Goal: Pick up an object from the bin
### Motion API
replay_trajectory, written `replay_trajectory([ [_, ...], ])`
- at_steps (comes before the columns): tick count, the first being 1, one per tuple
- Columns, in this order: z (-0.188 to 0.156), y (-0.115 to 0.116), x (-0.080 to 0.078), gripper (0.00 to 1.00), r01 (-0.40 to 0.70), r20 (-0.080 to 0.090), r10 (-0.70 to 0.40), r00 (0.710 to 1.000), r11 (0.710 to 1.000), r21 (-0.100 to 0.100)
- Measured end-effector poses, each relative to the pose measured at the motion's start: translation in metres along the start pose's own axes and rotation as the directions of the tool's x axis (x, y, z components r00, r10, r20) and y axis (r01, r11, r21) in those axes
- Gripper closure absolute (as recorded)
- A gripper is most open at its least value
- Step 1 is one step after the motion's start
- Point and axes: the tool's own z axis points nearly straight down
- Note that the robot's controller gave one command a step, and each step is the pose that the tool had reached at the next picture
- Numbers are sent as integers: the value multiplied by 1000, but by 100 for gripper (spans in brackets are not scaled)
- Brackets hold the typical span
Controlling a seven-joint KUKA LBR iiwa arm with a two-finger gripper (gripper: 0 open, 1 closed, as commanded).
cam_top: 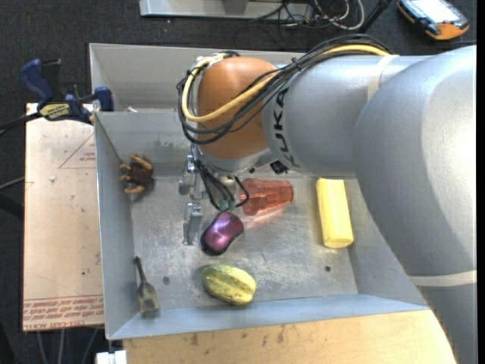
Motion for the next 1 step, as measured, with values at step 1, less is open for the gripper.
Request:
replay_trajectory([
  [1,42,-50,1,0,234,5,-234,972,972,-1],
])
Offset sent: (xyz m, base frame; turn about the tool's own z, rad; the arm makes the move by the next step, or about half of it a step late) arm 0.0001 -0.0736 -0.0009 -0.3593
